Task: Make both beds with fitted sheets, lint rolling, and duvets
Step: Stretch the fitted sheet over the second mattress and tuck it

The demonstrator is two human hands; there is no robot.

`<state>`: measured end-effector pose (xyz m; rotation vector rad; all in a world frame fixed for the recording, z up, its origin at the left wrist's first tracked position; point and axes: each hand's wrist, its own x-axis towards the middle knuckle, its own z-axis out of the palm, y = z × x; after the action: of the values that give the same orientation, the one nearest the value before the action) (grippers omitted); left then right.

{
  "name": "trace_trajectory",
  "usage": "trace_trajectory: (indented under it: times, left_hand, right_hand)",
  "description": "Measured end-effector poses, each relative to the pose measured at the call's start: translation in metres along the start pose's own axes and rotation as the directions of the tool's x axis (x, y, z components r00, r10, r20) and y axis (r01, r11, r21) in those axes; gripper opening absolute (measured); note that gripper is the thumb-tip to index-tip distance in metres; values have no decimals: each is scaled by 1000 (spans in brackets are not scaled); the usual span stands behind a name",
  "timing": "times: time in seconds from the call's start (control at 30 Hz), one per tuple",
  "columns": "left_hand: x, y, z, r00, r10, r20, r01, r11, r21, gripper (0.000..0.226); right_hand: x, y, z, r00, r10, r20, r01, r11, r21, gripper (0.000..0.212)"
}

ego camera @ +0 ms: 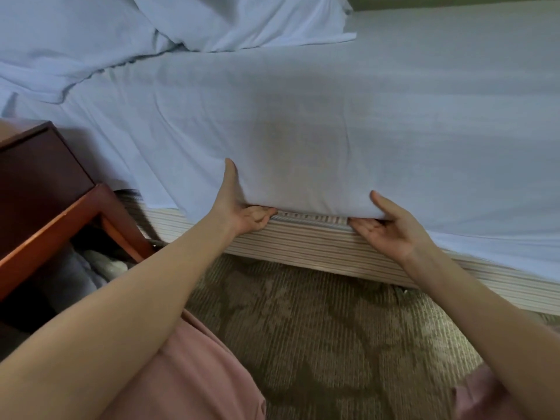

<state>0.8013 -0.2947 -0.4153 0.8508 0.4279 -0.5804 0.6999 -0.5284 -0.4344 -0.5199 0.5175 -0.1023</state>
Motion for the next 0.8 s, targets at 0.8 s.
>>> trace_trajectory:
  times: [0.8]
  left_hand:
    - [2,37,-31,985,34,-172,17,957,290,52]
  right_hand:
    - [18,-10,-17,975,202,88,-129,848,-514,46]
